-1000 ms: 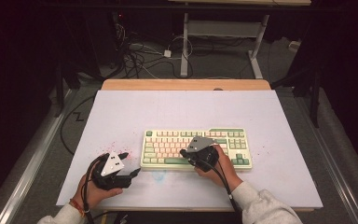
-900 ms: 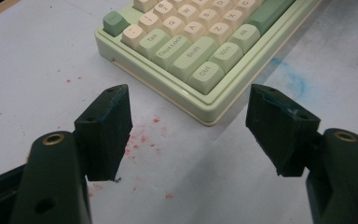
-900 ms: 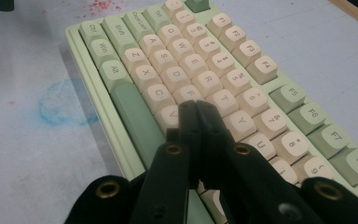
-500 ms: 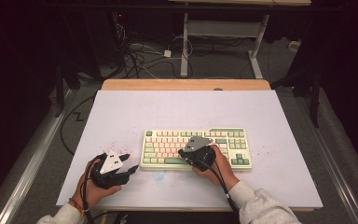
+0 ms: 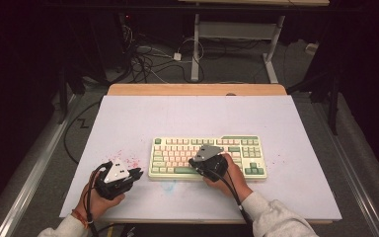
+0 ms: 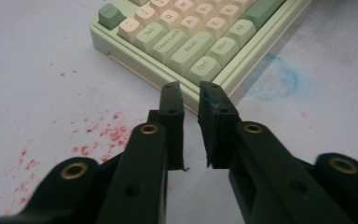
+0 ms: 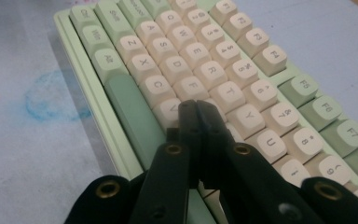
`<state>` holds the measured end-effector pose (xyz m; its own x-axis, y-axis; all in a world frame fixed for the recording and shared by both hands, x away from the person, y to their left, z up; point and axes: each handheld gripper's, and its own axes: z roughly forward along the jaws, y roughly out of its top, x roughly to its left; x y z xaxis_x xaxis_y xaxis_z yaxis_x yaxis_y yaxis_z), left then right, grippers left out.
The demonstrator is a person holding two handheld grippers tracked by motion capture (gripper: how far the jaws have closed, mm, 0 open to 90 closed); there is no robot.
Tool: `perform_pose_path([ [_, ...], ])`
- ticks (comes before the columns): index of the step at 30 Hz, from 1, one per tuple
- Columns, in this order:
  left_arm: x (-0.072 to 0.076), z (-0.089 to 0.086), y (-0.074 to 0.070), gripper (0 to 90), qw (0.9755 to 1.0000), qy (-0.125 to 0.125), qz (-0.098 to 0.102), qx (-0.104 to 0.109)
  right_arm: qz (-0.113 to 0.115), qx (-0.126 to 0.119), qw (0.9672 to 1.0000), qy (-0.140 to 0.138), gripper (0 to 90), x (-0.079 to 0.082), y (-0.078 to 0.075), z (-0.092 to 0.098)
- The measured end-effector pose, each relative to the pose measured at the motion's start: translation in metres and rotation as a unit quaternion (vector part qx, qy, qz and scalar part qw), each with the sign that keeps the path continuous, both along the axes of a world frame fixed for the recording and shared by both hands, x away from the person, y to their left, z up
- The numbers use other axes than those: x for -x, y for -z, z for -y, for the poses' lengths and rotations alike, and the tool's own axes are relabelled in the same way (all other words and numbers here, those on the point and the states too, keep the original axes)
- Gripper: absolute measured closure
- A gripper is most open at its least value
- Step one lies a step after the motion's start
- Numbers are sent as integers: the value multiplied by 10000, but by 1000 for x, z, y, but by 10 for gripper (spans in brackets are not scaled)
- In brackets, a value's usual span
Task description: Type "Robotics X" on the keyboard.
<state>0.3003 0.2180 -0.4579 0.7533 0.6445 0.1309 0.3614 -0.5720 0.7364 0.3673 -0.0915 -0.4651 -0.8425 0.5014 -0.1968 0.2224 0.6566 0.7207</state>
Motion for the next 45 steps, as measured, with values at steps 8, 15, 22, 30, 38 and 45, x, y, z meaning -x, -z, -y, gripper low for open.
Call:
perform_pose_path([
  [8, -11, 6, -8, 847, 10000, -69, -44, -35, 42, -17, 10000, 21, 900, 1, 1, 0],
  [15, -24, 17, -12, 837, 9999, 41, -110, -27, 51, -32, 10000, 41, 900, 2, 2, 1],
  [22, -29, 25, -14, 834, 9998, 179, -75, -22, 157, -309, 9994, 44, 900, 4, -11, 8],
  [30, -31, 26, -14, 845, 9998, 174, -87, -40, 295, -537, 9979, 197, 900, 7, -31, 26],
  [38, -37, 37, -19, 873, 9996, 254, -35, -91, 337, -465, 9980, 282, 900, 8, -31, 37],
  [45, -46, 49, -24, 874, 9994, 337, -27, -80, 388, -495, 9971, 425, 900, 9, -36, 50],
])
